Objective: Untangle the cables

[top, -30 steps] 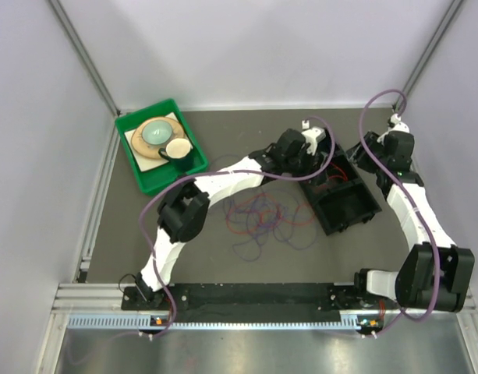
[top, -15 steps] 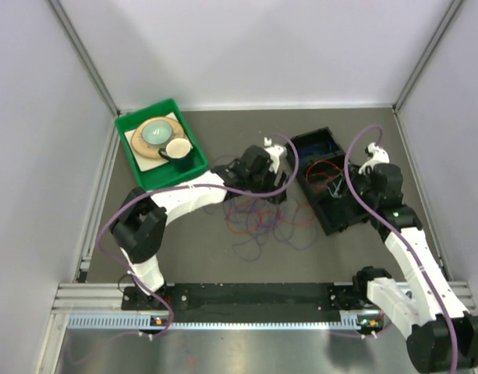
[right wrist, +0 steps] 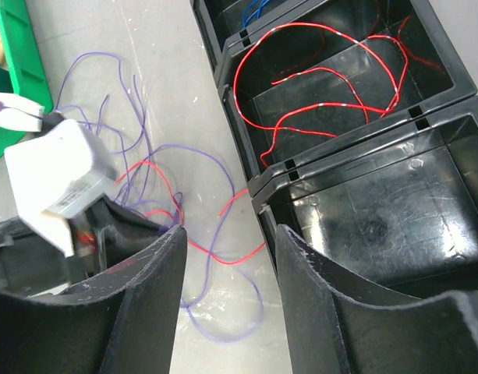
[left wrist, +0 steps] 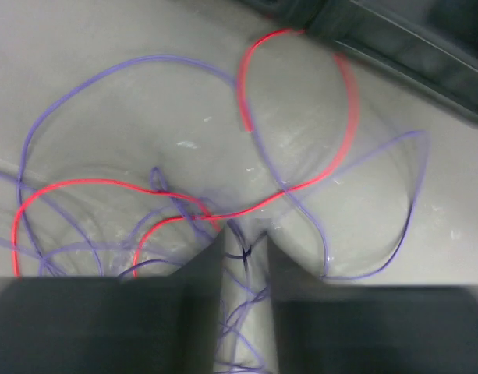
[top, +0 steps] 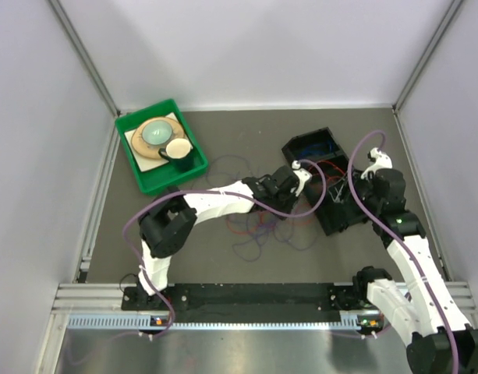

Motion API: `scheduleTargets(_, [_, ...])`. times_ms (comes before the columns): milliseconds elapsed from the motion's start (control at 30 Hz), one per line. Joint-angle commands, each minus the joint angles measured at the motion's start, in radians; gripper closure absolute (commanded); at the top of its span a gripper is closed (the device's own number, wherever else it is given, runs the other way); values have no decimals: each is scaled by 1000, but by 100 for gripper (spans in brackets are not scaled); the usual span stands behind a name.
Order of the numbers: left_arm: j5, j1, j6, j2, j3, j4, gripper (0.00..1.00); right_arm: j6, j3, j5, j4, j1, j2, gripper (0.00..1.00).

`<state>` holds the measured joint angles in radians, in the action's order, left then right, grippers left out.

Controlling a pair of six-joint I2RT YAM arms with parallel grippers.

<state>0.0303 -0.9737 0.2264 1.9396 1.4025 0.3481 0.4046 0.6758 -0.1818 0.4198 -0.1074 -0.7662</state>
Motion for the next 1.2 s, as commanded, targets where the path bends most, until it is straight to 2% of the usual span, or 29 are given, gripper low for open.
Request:
scheduleTargets(0, [-159,6,1,-4,78,103,100,8,42,-8,-16,-2,1,51])
scheduleTargets(67, [-202,35,10,-43,78,136,100,8,42,-25,-26,0,-10,51])
scheduleTargets(167, [-106,108,36,-212,6,115,100,-7,34,-56,-47,-17,-50,52])
scheduleTargets(200, [-80,130,45,-310,-55,101,100,-16,41,-38,-46,-47,-61,52])
scheduleTargets(300, [23,233,73,-474,-153,86,100,-47,56,22,-50,-122,-111,52])
scheduleTargets(333, [39,286,80,-507,-172,91,100,-49,60,33,-56,-177,-128,52])
scheduleTargets(500, [97,394,88,-677,-275,115,100,-23,54,122,-114,-328,-234,52])
scheduleTargets(633, [80,434,109,-709,-323,117,100,-4,83,176,-168,-431,-353,51])
scheduleTargets(767, [40,481,180,-737,-370,102,100,-59,145,243,-165,-550,-488,51])
scheduleTargets(933, [-101,535,248,-803,-390,52,100,-66,174,243,-200,-592,-620,51])
scheduleTargets(1167, [-44,566,245,-785,-367,31,100,-75,229,242,-248,-614,-715,51])
